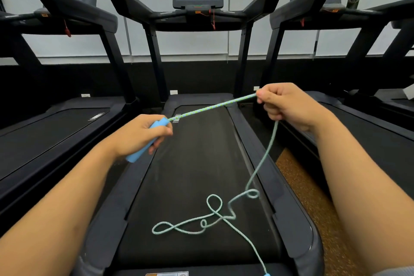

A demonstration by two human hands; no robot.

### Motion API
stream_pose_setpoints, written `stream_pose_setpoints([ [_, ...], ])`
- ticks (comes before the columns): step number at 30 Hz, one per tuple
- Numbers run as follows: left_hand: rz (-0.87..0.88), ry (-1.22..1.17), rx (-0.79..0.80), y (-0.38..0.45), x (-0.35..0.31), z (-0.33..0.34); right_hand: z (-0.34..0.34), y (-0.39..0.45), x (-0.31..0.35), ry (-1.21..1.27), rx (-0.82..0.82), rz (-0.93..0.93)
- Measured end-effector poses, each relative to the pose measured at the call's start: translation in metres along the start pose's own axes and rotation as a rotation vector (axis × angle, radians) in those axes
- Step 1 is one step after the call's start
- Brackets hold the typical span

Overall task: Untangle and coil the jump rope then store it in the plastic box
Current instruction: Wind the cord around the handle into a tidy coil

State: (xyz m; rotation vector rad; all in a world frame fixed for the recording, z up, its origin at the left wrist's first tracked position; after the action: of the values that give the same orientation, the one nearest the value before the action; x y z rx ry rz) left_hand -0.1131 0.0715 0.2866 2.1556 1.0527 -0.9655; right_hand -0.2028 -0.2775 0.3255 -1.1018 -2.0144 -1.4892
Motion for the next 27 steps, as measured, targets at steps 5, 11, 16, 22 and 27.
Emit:
stream_pose_setpoints([
  [5,0.015,0.143,-0.199,0.004,0.028,-0.016,-0.017,-0.002,-0.004,0.004,-0.032,-0.006],
  [11,-0.124,0.414,-0.265,0.016,0.054,0.004,-0.011,0.003,0.007,0.025,-0.066,-0.053],
  [16,-0.182,0.083,0.353,-0.007,0.014,0.046,-0.021,0.008,0.011,0.105,-0.328,-0.113],
  [22,0.182,-0.702,0.855,-0.033,-0.07,0.052,-0.017,0.004,-0.049,0.069,-0.443,0.045],
  [27,0.411,-0.949,0.604,-0.027,-0.101,0.042,0.05,-0.006,-0.074,-0.062,-0.097,0.128],
])
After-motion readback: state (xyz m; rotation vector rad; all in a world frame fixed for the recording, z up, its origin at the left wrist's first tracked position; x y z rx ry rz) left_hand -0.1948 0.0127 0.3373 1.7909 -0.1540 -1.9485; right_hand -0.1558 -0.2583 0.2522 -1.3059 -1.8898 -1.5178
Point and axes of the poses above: each hand's wrist, its own y-axis towards the middle knuckle, its own z-axis out of the palm, x = y × z, the point moved 2 cm from there along y, towards the middle knuckle, and after that the axes turned 13 degrees about -z, right-handed, at the moved point
